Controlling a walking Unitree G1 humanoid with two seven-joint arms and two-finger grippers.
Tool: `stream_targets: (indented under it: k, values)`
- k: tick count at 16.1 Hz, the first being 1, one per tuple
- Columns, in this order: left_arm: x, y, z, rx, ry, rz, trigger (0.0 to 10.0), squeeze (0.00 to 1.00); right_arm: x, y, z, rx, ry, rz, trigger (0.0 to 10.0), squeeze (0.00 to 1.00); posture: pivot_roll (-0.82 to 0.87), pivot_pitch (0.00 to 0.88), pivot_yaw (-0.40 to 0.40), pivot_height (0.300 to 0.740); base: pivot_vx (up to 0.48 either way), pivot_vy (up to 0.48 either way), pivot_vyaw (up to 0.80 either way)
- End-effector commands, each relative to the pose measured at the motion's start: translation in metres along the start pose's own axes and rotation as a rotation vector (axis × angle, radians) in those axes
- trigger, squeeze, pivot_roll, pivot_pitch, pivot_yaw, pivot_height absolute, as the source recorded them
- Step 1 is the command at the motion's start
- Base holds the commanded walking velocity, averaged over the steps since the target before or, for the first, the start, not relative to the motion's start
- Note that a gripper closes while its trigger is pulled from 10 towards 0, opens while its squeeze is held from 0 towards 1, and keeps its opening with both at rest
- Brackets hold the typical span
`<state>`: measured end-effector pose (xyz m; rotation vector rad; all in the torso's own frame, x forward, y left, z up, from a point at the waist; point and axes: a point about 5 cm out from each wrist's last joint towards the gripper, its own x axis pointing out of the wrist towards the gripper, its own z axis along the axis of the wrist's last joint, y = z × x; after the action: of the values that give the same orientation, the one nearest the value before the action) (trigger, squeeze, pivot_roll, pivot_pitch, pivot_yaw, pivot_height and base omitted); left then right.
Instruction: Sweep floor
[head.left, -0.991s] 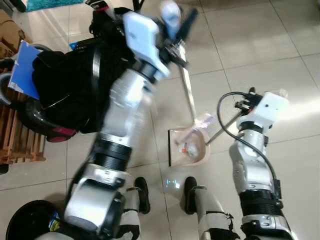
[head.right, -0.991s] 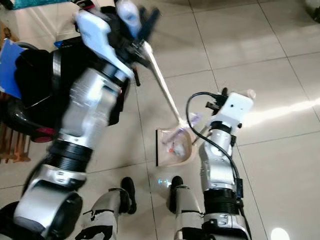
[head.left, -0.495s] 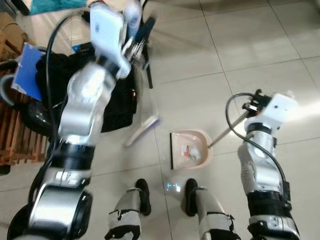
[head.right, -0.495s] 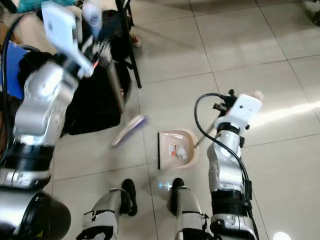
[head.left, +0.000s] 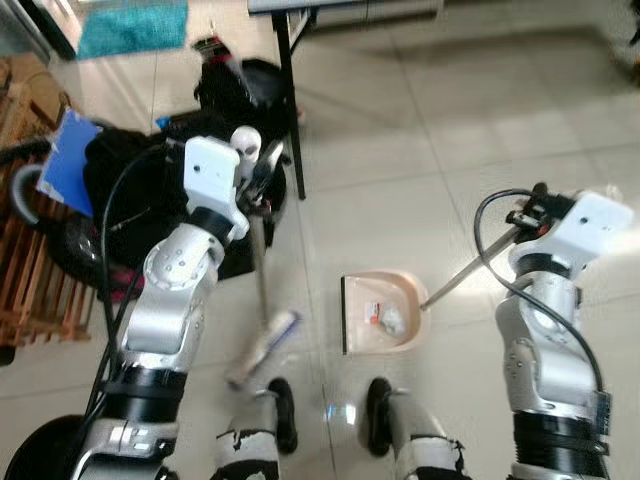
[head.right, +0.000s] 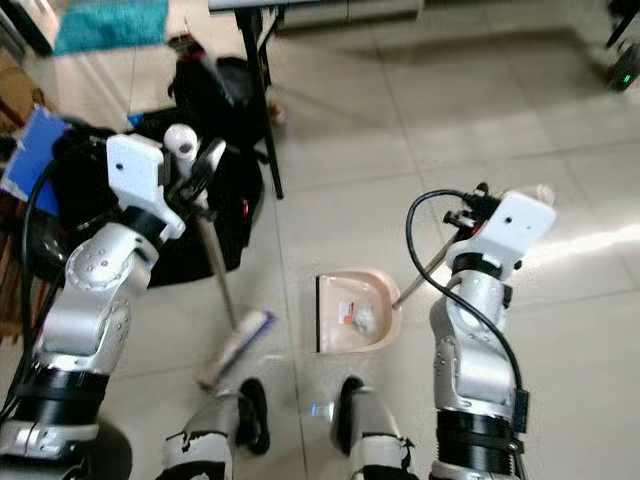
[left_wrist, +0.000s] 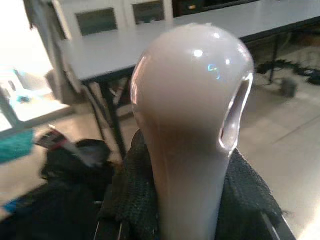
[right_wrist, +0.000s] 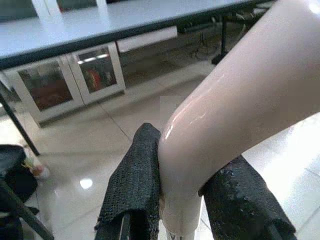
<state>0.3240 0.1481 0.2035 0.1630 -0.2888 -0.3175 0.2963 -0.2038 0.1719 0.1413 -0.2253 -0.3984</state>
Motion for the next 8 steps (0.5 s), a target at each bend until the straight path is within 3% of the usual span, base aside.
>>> stream_targets:
  k: [1, 8]
  values:
    - [-0.006, 0.005, 0.003, 0.044, 0.011, 0.035, 10.0, 0.0, -0.001, 0.0, 0.012, 0.012, -0.019, 0.019, 10.0, 0.0, -0.05, 0.147, 0.03, 0.74, 0.0, 0.0, 0.0]
    - [-0.028, 0.01, -0.011, 0.025, 0.203, 0.105, 10.0, 0.0, 0.001, 0.001, 0.036, -0.005, 0.019, 0.109, 10.0, 0.0, -0.05, 0.106, 0.026, 0.74, 0.0, 0.0, 0.0]
